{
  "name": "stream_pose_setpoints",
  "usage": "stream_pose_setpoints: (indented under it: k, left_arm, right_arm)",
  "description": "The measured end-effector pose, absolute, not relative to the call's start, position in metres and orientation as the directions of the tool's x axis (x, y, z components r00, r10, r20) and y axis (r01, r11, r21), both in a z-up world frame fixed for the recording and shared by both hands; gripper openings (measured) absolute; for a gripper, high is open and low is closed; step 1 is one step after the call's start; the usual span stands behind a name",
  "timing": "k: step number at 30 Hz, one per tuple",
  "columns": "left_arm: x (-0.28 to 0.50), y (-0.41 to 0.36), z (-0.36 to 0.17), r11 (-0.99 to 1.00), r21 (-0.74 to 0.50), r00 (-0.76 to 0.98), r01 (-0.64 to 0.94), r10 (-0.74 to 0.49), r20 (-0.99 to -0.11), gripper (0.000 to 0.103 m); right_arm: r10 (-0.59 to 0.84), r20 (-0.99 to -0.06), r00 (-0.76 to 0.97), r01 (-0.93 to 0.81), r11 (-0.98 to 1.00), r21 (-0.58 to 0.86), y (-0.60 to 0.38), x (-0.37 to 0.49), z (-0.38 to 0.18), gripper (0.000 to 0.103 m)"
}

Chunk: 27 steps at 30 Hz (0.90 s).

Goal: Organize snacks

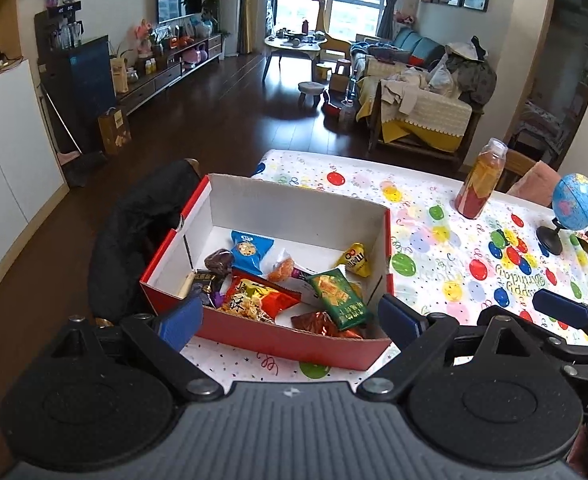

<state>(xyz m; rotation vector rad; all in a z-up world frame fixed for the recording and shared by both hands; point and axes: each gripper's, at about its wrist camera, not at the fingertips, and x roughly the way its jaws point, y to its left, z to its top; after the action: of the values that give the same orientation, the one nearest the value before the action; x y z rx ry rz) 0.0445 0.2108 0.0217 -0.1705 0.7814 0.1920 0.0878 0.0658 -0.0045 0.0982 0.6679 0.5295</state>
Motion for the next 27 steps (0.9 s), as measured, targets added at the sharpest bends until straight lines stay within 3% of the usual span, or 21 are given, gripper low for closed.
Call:
stream_pose_setpoints:
  k: [12, 27]
  left_arm:
    - [0.028, 0.197, 0.027, 0.98, -0.066, 0.732, -0.189, 0.096, -0.675, 0.095]
    - [0.021, 0.193, 0.028, 0.982, -0.087, 0.742, -0.17, 0.07, -0.666, 0.095]
  right_arm:
    - [0.409, -0.52, 0.75, -0.367, 0.911, 0.188, 0.057, 0.076, 0.002, 0.103]
    - [0.375, -0.531, 0.76, -0.335, 0.926, 0.174, 0.056, 0.071, 0.001, 0.103]
